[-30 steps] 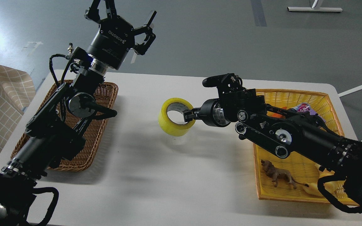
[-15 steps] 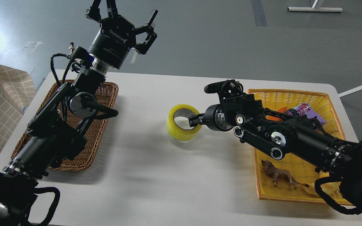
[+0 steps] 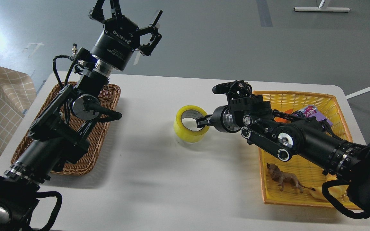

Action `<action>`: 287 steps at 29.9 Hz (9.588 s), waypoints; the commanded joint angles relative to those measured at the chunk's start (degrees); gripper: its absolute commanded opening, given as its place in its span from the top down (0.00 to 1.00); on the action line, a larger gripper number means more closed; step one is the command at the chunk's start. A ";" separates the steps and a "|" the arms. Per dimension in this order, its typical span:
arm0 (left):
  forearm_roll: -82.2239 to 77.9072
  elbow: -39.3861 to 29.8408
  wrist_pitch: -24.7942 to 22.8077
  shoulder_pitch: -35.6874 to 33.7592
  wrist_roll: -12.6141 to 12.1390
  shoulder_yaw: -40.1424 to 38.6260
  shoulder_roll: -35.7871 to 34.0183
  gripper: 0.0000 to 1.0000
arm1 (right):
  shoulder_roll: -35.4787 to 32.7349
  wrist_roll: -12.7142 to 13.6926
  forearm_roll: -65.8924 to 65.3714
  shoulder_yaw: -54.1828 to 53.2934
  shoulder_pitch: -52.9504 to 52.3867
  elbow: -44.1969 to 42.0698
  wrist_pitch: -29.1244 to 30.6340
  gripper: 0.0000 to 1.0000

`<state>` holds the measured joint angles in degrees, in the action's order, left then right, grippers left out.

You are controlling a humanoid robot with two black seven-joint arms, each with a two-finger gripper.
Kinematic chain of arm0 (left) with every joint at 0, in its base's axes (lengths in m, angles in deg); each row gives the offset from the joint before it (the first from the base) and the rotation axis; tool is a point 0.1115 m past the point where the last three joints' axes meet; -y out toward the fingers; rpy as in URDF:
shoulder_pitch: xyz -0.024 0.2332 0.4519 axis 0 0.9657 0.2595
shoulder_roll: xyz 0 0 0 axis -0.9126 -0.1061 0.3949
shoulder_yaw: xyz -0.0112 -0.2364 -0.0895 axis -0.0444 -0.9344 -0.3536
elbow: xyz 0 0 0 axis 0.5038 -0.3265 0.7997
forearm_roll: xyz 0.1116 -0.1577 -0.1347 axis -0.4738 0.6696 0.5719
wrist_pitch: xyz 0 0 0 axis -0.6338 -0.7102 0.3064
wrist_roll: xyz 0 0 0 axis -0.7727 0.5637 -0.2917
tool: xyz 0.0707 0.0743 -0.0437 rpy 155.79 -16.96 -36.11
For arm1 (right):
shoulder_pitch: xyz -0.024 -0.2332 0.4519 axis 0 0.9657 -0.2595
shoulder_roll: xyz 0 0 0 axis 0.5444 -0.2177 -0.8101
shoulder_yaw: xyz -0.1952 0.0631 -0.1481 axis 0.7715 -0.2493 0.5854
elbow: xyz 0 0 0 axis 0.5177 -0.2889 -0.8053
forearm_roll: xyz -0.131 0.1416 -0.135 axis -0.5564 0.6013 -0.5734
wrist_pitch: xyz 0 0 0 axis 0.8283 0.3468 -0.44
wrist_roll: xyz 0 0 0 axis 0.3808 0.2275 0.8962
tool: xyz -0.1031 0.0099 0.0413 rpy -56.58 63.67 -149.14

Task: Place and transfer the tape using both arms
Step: 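Lower the tape roll onto the table and release it, then withdraw the right gripper up and back above the yellow basket, then reach the left gripper over to the tape roll on the table, then grip the tape roll by its rim with the left gripper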

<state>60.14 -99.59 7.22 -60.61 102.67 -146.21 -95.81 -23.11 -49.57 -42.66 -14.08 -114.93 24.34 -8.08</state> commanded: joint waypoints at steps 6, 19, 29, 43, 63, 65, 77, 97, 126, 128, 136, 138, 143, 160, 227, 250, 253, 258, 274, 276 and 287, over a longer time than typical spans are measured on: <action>-0.04 0.01 0.00 0.00 0.00 0.00 0.00 0.02 | 0.00 0.01 0.20 -0.19 0.08 0.79 0.00 0.95; 0.04 0.01 0.00 -0.09 0.00 0.00 0.00 0.02 | 0.00 0.01 0.20 0.25 0.09 0.88 0.00 0.93; 0.05 0.01 0.00 -0.17 0.00 0.00 0.00 0.02 | 0.00 0.01 0.20 0.51 0.70 0.79 0.00 0.88; 0.05 0.01 0.00 -0.09 0.00 -0.09 0.00 0.02 | 0.00 0.01 0.28 0.34 0.88 0.53 0.00 0.66; -0.04 0.01 0.00 -0.09 0.00 0.00 -0.18 0.02 | 0.00 0.01 0.46 -5.63 0.44 7.02 0.00 0.03; -0.04 0.01 0.00 -0.09 0.00 0.09 -0.27 0.02 | 0.00 0.01 0.46 -6.51 0.35 9.92 0.00 0.01; -0.04 0.01 0.00 0.09 -0.09 0.09 -0.71 0.02 | -10.89 0.45 0.37 -13.36 0.35 25.83 0.00 0.01; -0.04 0.01 0.00 0.27 -0.09 0.00 -0.97 0.02 | -17.59 -0.69 1.16 -42.70 14.75 40.96 0.00 0.01; -0.13 0.09 0.00 -0.08 -0.09 0.18 -0.80 0.02 | 0.00 -3.42 45.45 -79.82 25.05 27.96 0.00 0.04; -0.13 0.09 0.00 -0.09 -0.09 0.18 -0.88 0.02 | 0.00 -2.98 46.60 -79.82 24.70 26.64 0.00 0.04; -0.22 0.09 0.00 -0.09 -0.53 0.18 -0.97 0.02 | 0.00 -3.07 50.71 -80.87 24.69 25.05 0.00 0.04; -0.22 0.01 0.00 -0.17 -0.53 0.18 -0.97 0.02 | 0.00 -3.07 55.64 -81.13 25.05 23.65 0.00 0.04; -0.13 0.01 0.00 -0.17 -0.53 0.00 -0.97 0.02 | 0.00 -2.98 65.93 -81.05 25.22 20.57 0.00 0.04; -0.22 -0.17 0.00 -0.17 -0.62 0.44 -0.97 0.02 | 0.00 0.19 66.82 -77.80 27.07 21.01 0.00 0.02; -52.34 -9.75 4.62 -13.25 -11.24 23.26 -10.28 0.02 | 0.00 0.19 66.82 -77.80 28.47 21.27 0.00 0.02; -67.19 -8.17 5.15 -19.60 -23.56 41.57 -9.67 0.02 | 0.00 0.10 66.82 -77.80 28.56 21.18 0.00 0.02; -67.28 -6.95 5.24 -19.51 -23.73 42.27 -9.50 0.02 | 0.00 0.10 66.82 -77.80 28.47 21.18 0.00 0.02; -69.30 -5.18 5.24 -20.04 -24.34 45.18 -7.21 0.02 | 0.00 0.01 66.82 -77.80 28.47 21.18 0.00 0.02; -70.09 1.59 5.15 -21.44 -28.21 51.85 -1.32 0.02 | 0.00 -0.08 66.82 -77.80 28.56 21.18 0.00 0.02; -70.09 1.94 5.15 -21.36 -28.30 51.86 -0.97 0.02 | 0.00 -0.08 66.82 -77.80 28.56 21.18 0.00 0.02; -69.92 6.95 5.24 -21.44 -28.21 55.98 1.23 0.03 | 0.00 -0.08 66.82 -77.80 28.47 21.18 0.00 0.01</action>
<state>-9.97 -93.53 12.37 -81.72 74.44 -91.86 -94.67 -23.12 -49.65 24.16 -91.88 -86.45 45.53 -8.08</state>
